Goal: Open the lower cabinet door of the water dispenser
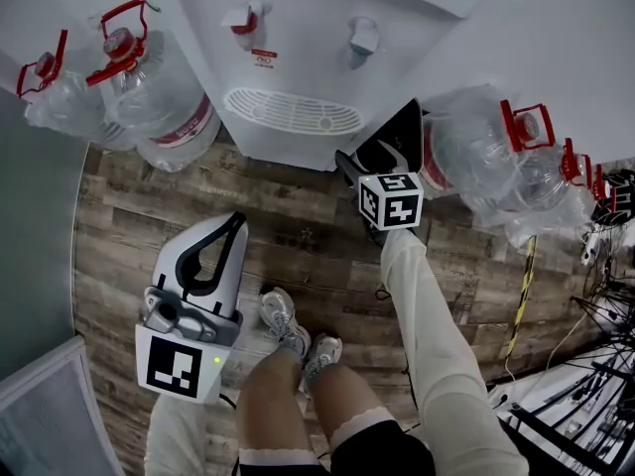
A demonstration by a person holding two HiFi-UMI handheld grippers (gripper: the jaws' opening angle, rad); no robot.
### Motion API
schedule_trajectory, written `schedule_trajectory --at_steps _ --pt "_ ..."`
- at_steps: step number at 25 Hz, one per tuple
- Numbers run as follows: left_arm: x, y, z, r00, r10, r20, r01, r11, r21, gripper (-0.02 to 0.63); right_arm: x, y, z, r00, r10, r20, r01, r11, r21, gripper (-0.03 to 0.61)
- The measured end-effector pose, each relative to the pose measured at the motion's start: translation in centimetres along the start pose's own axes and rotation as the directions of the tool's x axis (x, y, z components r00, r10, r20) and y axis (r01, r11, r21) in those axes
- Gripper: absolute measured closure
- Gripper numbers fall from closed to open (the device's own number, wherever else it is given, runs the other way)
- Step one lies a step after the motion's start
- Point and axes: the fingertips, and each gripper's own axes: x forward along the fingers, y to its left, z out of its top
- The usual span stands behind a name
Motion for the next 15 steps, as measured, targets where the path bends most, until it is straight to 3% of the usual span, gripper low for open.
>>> schedule_trajectory --at_steps 5,15 --pt "0.2 1.3 -0.8 1.000 0.015 -0.007 -0.015 1.000 0.020 0.614 2.4 -0.3 1.1 1.000 0.010 0.007 -0.010 1.000 -0.015 0.242" --pt "0.5 2.1 -0.9 0.999 0.036 0.004 -0.036 0.999 0.005 0.614 2.2 -0.5 1.4 1.000 0.000 -0.010 0.001 0.997 0.075 0.261"
